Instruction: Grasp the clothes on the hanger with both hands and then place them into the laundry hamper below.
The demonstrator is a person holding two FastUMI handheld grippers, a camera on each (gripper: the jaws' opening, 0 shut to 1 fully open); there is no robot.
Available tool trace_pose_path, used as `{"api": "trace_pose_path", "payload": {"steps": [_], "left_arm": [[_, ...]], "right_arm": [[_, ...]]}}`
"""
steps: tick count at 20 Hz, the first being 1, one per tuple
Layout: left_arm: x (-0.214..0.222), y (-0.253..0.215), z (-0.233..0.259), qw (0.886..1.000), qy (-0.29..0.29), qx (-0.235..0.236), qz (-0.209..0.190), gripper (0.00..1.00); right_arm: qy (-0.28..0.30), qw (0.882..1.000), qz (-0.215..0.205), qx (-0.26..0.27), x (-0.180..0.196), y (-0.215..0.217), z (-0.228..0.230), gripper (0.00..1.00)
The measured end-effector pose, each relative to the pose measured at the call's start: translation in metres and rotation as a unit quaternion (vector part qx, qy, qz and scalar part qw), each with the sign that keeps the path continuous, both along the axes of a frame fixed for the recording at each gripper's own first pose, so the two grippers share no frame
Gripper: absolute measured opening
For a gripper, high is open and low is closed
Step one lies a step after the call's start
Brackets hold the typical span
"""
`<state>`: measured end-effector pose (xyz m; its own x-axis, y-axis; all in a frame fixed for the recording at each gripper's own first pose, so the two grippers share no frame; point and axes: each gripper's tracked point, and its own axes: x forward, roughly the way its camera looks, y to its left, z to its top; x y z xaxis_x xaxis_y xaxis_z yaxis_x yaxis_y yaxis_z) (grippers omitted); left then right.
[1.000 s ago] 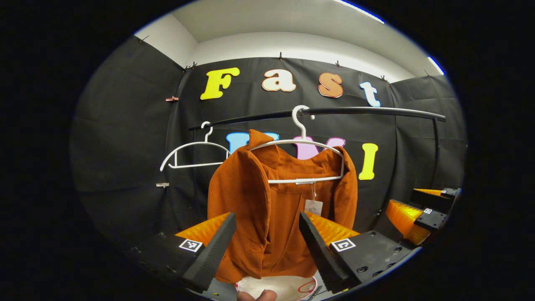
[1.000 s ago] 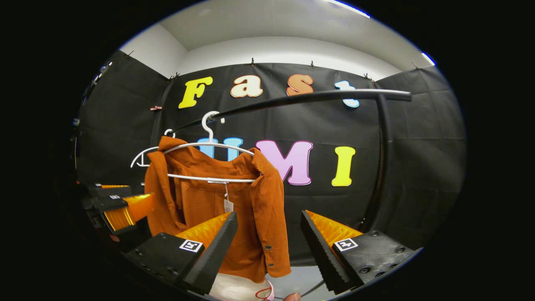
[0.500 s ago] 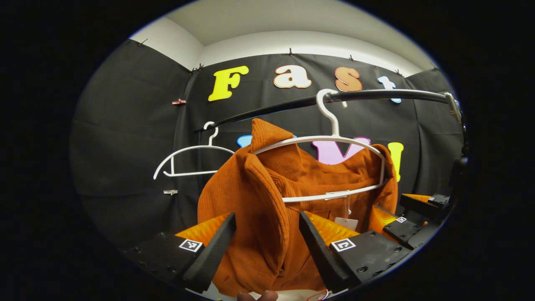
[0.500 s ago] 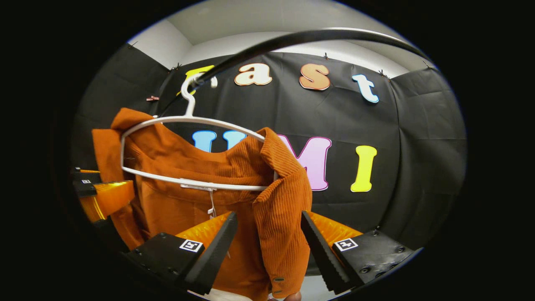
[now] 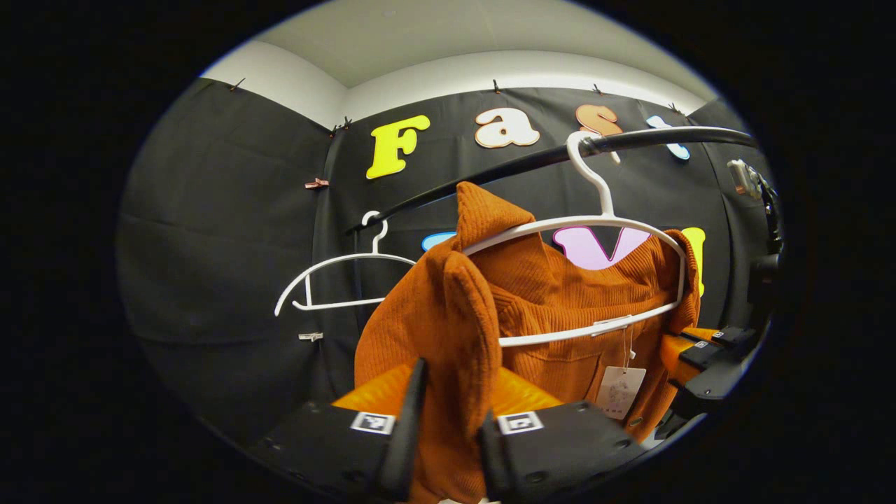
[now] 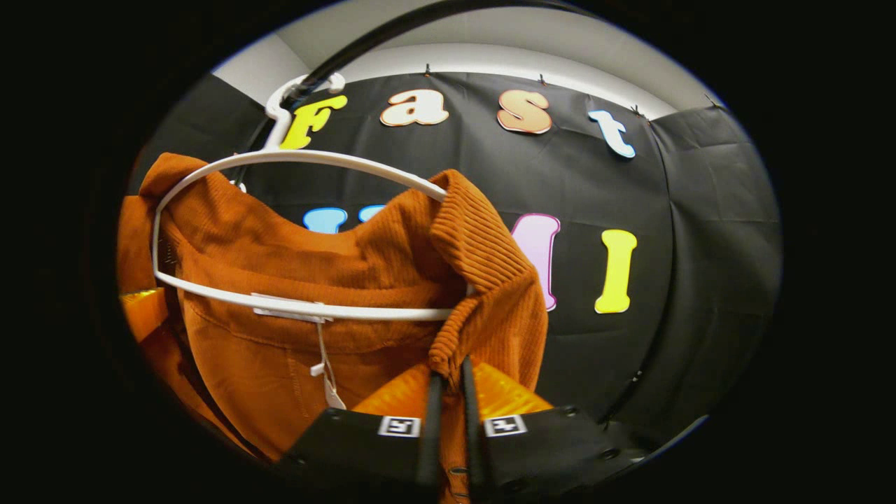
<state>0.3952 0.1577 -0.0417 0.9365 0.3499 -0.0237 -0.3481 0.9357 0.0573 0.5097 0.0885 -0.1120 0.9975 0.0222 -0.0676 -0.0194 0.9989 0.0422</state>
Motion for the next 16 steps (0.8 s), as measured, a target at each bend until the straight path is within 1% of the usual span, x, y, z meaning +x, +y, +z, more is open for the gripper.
{"api": "trace_pose_path", "payload": {"steps": [1, 2, 3, 5, 6, 9, 12, 13, 14, 15, 16], "left_arm": [[0.000, 0.006, -0.003, 1.000, 0.006, -0.004, 0.001, 0.18], [0.002, 0.007, -0.001, 1.000, 0.004, -0.006, -0.003, 0.05], [0.001, 0.006, 0.002, 1.000, 0.004, -0.006, -0.007, 0.07], [-0.002, 0.006, 0.001, 1.000, 0.016, -0.001, -0.015, 0.06], [-0.004, 0.006, 0.002, 1.000, 0.020, -0.001, -0.018, 0.05], [-0.007, 0.003, 0.000, 0.999, 0.038, 0.003, -0.029, 0.05], [-0.014, -0.001, 0.014, 0.999, 0.033, -0.005, -0.042, 0.05], [-0.017, -0.001, 0.018, 0.999, 0.029, -0.005, -0.044, 0.05], [-0.019, -0.001, 0.024, 0.999, 0.023, -0.005, -0.049, 0.05], [-0.022, 0.001, 0.030, 0.999, 0.019, -0.006, -0.049, 0.05], [-0.025, 0.007, 0.035, 0.999, 0.013, -0.007, -0.045, 0.05]], "right_arm": [[0.010, 0.999, 0.014, 0.039, -0.002, 0.005, 0.001, 0.10], [0.019, 0.997, 0.036, 0.070, -0.006, 0.016, 0.003, 0.10], [0.026, 0.994, 0.052, 0.087, -0.004, 0.022, 0.004, 0.10], [0.050, 0.993, 0.064, 0.089, 0.004, 0.019, -0.008, 0.09], [0.056, 0.991, 0.072, 0.100, -0.005, 0.016, 0.003, 0.05], [0.068, 0.987, 0.086, 0.114, -0.007, 0.018, 0.009, 0.05], [0.071, 0.984, 0.106, 0.125, -0.011, 0.017, 0.020, 0.04], [0.067, 0.983, 0.110, 0.129, -0.012, 0.014, 0.027, 0.05], [0.076, 0.984, 0.105, 0.121, -0.013, 0.007, 0.026, 0.04], [0.069, 0.984, 0.104, 0.126, -0.016, 0.002, 0.032, 0.05], [0.070, 0.984, 0.101, 0.130, -0.018, -0.001, 0.027, 0.05]]}}
